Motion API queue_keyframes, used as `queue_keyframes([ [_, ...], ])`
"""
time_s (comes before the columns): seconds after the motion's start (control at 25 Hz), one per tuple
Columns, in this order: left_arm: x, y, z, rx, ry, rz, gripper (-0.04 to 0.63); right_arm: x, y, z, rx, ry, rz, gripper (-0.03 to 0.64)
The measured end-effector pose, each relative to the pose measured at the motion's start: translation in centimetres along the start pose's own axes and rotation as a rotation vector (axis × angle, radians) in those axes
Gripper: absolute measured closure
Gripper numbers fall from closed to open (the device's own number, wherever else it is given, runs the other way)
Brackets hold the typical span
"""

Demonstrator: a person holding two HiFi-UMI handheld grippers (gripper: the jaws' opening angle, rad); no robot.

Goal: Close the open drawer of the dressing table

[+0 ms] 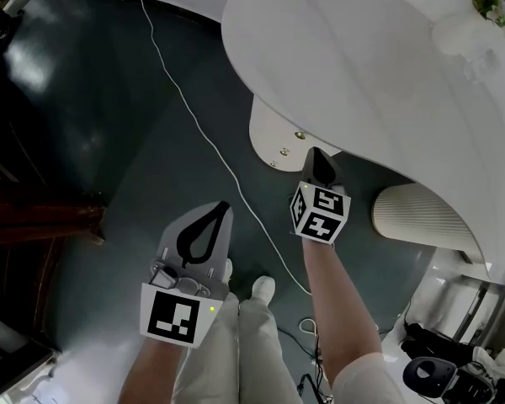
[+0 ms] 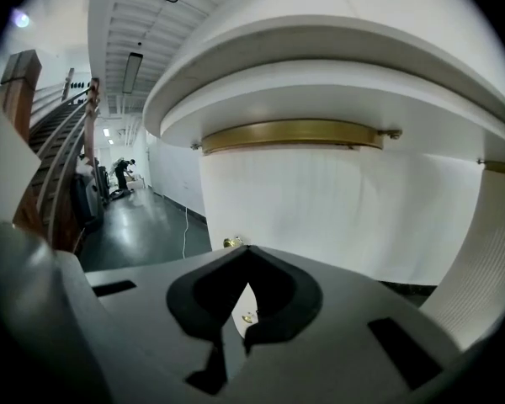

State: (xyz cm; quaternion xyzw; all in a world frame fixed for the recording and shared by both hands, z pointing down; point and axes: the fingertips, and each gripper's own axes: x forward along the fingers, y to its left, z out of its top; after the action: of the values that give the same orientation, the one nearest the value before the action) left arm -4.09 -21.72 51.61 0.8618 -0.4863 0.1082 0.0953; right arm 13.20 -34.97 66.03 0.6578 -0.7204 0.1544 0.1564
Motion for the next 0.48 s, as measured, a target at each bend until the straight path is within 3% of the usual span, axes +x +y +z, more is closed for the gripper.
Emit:
queue_keyframes([
  [0.48,-2.4,-2.2,2.5,0.023,-0.036,-0.011,0.578,-8.4,2.6,3.3,-0.058,-0.095,0.133,0.62],
])
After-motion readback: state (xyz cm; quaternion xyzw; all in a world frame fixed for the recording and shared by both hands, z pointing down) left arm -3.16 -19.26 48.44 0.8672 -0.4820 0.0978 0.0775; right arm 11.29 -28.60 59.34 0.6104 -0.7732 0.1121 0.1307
